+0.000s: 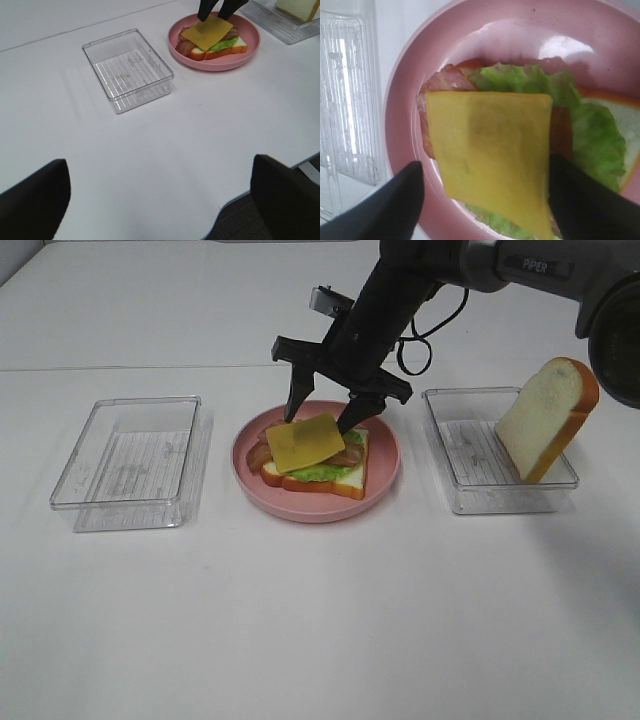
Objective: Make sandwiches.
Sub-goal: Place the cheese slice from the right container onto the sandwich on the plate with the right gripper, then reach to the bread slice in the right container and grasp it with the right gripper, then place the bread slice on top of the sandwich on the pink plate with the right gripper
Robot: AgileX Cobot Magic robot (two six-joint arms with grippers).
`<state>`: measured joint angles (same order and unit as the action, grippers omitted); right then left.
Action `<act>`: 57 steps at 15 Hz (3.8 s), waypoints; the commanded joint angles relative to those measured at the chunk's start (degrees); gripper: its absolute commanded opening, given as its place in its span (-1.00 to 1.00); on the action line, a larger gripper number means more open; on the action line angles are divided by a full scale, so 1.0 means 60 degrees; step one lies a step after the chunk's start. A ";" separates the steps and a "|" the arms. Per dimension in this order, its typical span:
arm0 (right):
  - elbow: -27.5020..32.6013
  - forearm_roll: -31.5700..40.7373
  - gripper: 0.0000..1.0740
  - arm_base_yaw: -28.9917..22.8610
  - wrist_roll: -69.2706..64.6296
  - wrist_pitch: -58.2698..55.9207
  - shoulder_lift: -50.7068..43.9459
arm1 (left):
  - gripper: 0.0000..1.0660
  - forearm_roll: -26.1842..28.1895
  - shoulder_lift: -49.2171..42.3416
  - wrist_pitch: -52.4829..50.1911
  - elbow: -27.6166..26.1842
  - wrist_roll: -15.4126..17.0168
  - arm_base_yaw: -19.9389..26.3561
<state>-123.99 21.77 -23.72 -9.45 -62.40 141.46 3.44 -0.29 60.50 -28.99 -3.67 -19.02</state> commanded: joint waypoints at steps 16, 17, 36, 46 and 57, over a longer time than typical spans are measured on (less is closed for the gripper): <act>-0.0115 -0.3762 0.42 0.2636 0.0181 -0.1872 -0.2827 | 0.74 0.0038 -0.0210 -0.0086 0.0057 0.0010 -0.0010; -0.0029 -0.3753 0.42 0.2798 0.0258 -0.1872 -0.2874 | 0.74 0.0038 -0.0210 -0.0086 0.0057 0.0010 -0.0010; 0.2664 -0.2760 0.15 0.4135 0.1576 -0.1299 -0.2588 | 0.74 0.0038 -0.0210 -0.0086 0.0057 0.0010 -0.0010; 0.2664 -0.1910 -1.00 0.4125 0.1366 -0.1614 -0.3657 | 0.74 0.0038 -0.0210 -0.0086 0.0057 0.0010 -0.0010; 0.5099 0.4545 -1.00 0.2817 0.3352 0.0802 -0.4116 | 0.74 0.0038 -0.0210 -0.0086 0.0057 0.0010 -0.0010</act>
<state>-93.97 47.78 -6.47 9.80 -59.01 116.71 3.44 -0.29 60.50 -28.99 -3.67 -19.02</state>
